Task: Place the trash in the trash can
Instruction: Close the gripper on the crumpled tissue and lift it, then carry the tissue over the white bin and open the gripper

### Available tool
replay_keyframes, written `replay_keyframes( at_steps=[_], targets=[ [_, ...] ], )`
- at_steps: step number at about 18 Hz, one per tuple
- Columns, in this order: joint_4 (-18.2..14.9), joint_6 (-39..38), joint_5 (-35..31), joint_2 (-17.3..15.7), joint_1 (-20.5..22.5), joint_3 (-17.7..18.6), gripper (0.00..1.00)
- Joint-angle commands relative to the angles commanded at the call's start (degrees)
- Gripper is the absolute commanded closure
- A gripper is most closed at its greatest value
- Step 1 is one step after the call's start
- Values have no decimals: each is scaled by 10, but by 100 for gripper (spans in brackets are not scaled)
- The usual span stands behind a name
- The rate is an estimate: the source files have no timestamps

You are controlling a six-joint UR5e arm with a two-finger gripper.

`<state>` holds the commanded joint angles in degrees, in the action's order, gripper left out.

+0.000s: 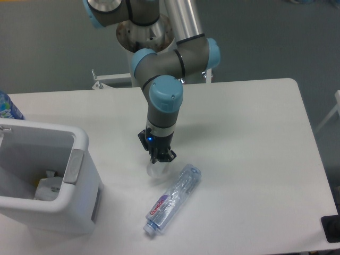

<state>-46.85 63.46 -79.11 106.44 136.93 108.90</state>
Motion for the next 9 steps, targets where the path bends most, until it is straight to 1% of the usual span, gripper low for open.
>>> replay_keyframes(
  at_steps=[2,3,5,9],
  targets=[
    [-1,-10,16,-6,3,-17,100],
    [-3,-29,30,-8,9,-27,100],
    [-6,-71,84,-20,13,-54,100],
    [-5,-165,212,-25,27,-120,100]
  ],
)
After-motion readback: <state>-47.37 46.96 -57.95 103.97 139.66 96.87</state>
